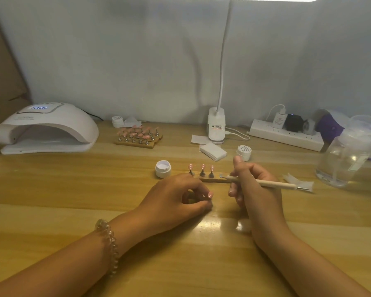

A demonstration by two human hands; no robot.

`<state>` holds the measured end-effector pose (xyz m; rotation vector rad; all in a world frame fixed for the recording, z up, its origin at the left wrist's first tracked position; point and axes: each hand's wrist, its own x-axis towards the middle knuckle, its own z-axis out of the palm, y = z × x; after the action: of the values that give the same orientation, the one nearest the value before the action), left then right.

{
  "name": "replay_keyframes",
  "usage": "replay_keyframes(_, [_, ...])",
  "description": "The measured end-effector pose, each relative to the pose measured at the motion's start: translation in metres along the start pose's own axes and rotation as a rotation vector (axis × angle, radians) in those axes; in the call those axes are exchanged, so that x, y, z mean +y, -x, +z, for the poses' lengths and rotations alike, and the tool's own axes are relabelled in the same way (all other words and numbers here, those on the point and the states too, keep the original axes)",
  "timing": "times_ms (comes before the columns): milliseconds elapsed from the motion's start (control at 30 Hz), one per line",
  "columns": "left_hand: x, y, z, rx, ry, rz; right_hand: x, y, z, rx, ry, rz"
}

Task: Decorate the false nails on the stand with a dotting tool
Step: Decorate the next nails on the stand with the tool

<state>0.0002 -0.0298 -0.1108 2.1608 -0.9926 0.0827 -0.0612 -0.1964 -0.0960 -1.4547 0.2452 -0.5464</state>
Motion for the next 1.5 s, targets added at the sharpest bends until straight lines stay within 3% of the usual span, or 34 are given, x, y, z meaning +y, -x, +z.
replay_keyframes(133, [0.001,0.005,-0.006,0.013,-0.005,0.010,0.000,0.002,0.000,-0.024,-0.006,-0.014])
replay_keyframes(300, [-0.018,-0.002,-0.034,0.371,-0.140,-0.190,0.000,0.001,-0.002,-0.004,0.006,-0.030])
replay_keyframes(400, [-0.038,-0.002,-0.044,0.280,-0.191,-0.401,0.001,0.000,-0.003,0.002,0.002,-0.019])
replay_keyframes(467, [-0.045,-0.001,-0.040,0.174,-0.232,-0.435,0.002,-0.001,-0.003,-0.003,0.006,-0.008])
replay_keyframes(633, [-0.040,0.001,-0.037,0.145,-0.183,-0.358,-0.001,0.003,-0.001,0.000,0.040,-0.023])
replay_keyframes(733, [-0.027,0.006,-0.029,0.054,-0.245,-0.224,-0.004,0.010,0.002,-0.010,0.007,-0.013])
replay_keyframes(967, [-0.009,0.012,-0.021,0.008,-0.278,-0.004,0.000,0.028,0.013,-0.169,0.031,0.061])
replay_keyframes(1500, [-0.007,0.013,-0.020,0.028,-0.351,0.097,0.003,0.027,0.015,-0.214,0.148,-0.003])
